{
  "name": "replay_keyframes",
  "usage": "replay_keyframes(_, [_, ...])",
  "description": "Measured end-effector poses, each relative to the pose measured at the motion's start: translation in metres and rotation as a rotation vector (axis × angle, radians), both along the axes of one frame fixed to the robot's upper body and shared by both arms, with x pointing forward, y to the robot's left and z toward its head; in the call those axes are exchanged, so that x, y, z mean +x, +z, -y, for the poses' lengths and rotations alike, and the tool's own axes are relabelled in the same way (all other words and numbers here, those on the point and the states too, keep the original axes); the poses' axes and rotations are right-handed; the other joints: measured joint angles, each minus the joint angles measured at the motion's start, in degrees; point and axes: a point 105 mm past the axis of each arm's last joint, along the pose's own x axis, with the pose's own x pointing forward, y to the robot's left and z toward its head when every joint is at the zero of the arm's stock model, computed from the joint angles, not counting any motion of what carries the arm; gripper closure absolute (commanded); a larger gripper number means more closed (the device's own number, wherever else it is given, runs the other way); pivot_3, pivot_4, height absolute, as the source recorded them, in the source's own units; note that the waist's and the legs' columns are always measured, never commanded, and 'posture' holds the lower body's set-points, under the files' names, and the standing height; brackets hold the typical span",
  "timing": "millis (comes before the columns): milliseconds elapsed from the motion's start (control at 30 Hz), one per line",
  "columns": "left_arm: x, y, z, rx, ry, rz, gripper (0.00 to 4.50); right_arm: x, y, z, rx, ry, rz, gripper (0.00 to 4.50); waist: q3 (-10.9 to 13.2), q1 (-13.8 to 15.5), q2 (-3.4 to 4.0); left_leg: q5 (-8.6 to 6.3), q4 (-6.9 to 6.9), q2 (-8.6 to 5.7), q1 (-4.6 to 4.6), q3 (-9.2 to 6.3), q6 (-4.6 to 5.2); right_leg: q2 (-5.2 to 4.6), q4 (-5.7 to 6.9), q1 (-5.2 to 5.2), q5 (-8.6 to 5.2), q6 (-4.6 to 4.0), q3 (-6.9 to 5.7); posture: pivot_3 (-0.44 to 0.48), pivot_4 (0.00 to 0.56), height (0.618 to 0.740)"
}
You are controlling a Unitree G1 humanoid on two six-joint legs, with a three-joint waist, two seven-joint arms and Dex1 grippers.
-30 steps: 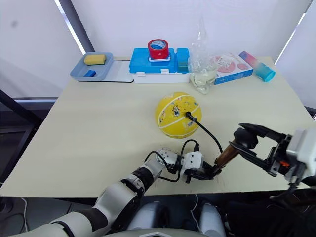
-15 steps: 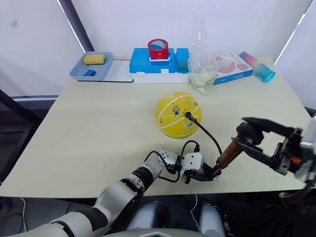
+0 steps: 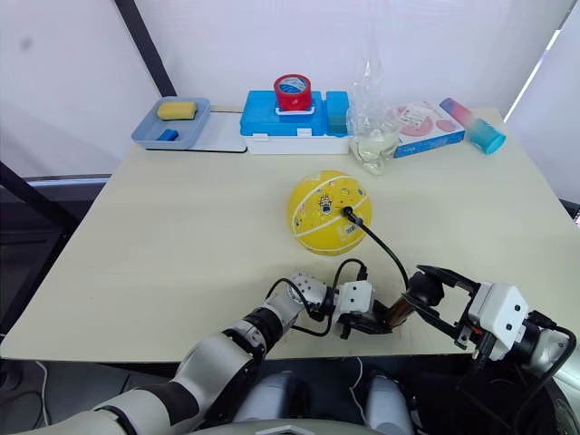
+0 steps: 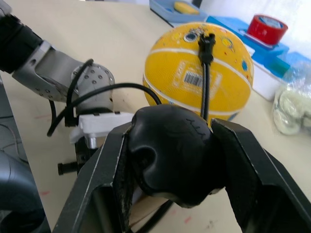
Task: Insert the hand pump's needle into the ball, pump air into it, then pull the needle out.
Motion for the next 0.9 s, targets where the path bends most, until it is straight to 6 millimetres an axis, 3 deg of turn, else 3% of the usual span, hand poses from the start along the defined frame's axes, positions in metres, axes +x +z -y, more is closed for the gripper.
replay_keyframes(167, [-0.002, 0.001, 0.003, -0.012, -0.006, -0.007, 3.4, 0.001, 0.019, 0.012, -0.005, -0.005, -0.015, 2.58, 0.16, 0.31, 0.23, 0.0, -0.01, -0.01, -0.07, 0.0, 0.0, -0.07, -0.04, -0.02, 0.0, 0.0, -0.02, 0.0, 0.15, 0.737])
replay_keyframes(367, [-0.002, 0.002, 0.003, -0.013, -0.008, -0.007, 3.4, -0.004, 0.076, 0.019, 0.039, 0.009, 0.051, 2.58, 0.31, 0.93, 0.22, 0.0, -0.02, -0.01, -0.09, -0.03, 0.0, -0.06, -0.05, -0.03, -0.01, -0.02, -0.06, 0.0, 0.15, 0.737])
replay_keyframes(600, [-0.002, 0.002, 0.003, -0.014, -0.006, -0.008, 3.4, -0.012, 0.125, 0.025, 0.041, 0.024, 0.087, 2.58, 0.48, 0.95, 0.11, 0.0, -0.01, 0.0, -0.09, -0.03, 0.0, -0.15, -0.05, -0.02, -0.01, -0.02, -0.05, 0.0, 0.15, 0.737])
replay_keyframes(833, [-0.002, 0.002, 0.004, -0.014, -0.01, -0.007, 3.4, -0.01, 0.118, 0.021, 0.026, 0.023, 0.039, 2.58, 0.5, 1.0, 0.13, 0.0, -0.02, 0.0, -0.12, -0.03, 0.01, -0.1, -0.09, -0.02, -0.01, -0.02, -0.06, 0.0, 0.15, 0.737])
replay_keyframes(867, [-0.002, 0.002, 0.004, -0.013, -0.011, -0.006, 3.4, -0.01, 0.114, 0.021, 0.023, 0.023, 0.026, 2.58, 0.51, 1.0, 0.12, 0.0, -0.02, 0.0, -0.12, -0.03, 0.01, -0.09, -0.08, -0.02, -0.01, -0.02, -0.06, 0.0, 0.15, 0.737])
replay_keyframes(900, [-0.002, 0.001, 0.003, -0.007, -0.008, -0.005, 3.4, -0.006, 0.089, 0.018, 0.001, 0.015, -0.014, 2.58, 0.31, 0.94, -0.03, 0.0, -0.02, 0.03, -0.07, -0.06, 0.01, -0.08, -0.04, -0.01, -0.03, -0.06, -0.07, 0.0, 0.15, 0.737])
